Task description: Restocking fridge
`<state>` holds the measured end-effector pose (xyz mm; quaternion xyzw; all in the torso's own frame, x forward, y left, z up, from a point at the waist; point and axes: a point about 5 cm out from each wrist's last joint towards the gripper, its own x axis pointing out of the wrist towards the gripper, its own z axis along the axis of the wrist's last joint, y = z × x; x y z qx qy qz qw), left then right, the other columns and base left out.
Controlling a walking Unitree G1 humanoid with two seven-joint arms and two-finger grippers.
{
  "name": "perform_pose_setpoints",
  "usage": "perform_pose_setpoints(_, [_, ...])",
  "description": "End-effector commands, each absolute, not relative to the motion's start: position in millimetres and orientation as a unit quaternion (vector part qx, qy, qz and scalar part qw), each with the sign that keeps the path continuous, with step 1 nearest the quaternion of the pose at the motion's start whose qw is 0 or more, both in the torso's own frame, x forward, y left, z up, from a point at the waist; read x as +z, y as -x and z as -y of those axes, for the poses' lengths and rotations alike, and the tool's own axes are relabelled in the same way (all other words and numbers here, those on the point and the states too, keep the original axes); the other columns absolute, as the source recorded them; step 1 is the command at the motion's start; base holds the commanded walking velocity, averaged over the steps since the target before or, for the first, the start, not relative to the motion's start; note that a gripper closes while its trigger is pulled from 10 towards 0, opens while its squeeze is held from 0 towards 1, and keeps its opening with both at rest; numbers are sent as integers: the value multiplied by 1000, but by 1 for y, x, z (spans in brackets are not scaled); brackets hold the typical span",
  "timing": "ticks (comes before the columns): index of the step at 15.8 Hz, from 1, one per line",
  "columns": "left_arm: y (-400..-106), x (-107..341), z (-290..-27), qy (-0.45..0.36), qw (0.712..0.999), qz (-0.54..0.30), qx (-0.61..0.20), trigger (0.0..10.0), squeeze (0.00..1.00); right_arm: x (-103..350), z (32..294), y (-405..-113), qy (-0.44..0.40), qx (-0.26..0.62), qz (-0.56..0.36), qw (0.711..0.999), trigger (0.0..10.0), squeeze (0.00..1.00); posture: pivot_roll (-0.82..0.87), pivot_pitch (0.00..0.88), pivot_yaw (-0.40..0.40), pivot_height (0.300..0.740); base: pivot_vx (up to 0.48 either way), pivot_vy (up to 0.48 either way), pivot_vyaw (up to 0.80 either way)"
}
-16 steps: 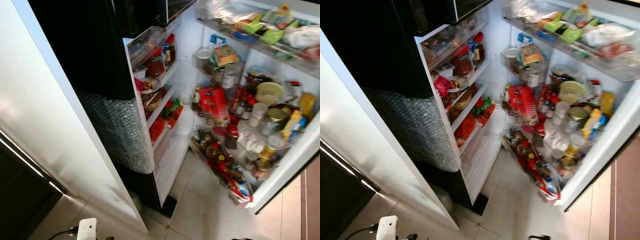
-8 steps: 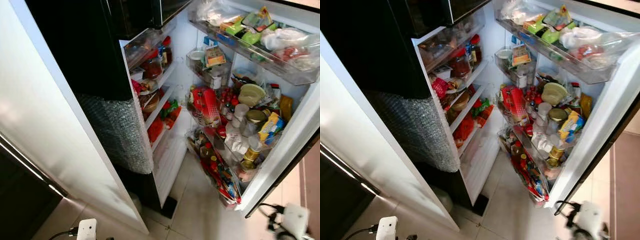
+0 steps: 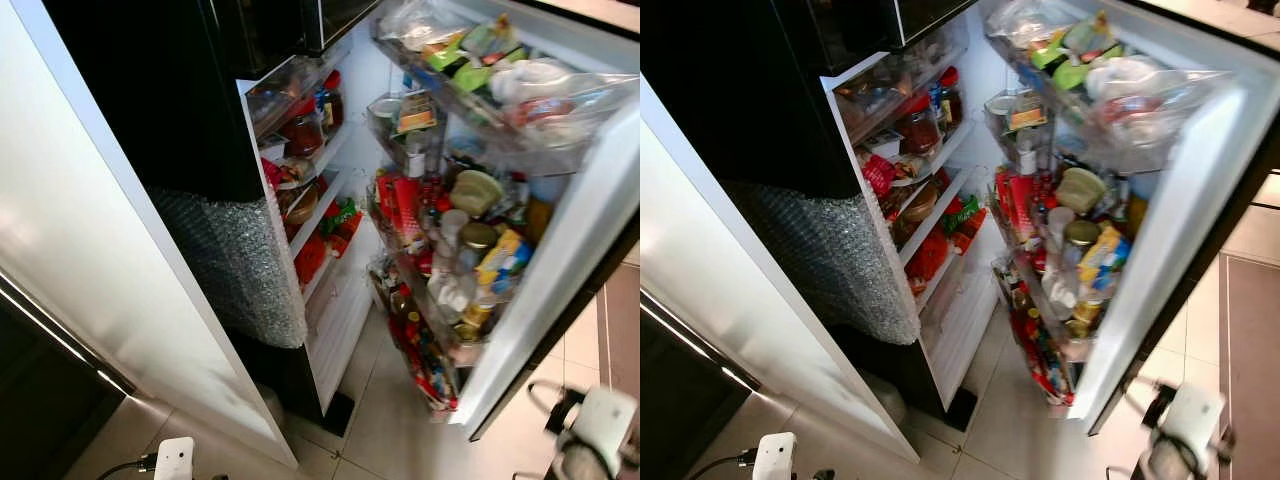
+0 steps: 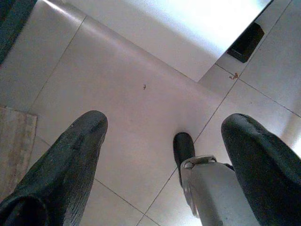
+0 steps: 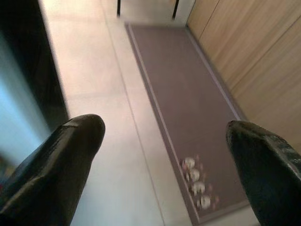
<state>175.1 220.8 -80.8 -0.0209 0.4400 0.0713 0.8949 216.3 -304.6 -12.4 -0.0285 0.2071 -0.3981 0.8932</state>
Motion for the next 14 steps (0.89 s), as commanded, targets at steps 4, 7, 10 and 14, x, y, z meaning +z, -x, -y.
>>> perform_pose_setpoints(4, [-172,-81,-226,9,892,-445,73,10000,0,11,303,-244,30,-377,-151,913,10000,0,-219,0,85,740,0,0,0])
perform_pose_setpoints(7, [-173,-81,-226,8,893,-444,73,10000,0,22,293,-261,38,-344,-122,930,10000,0,-213,0,83,740,0,0,0])
perform_pose_setpoints(10, [-173,-80,-227,9,894,-442,76,10000,0,24,282,-267,64,-304,-111,944,10000,0,-209,0,83,740,0,0,0])
perform_pose_setpoints(14, [-174,-80,-226,4,895,-441,71,10000,0,37,273,-282,53,-252,-79,963,10000,0,-203,0,86,740,0,0,0])
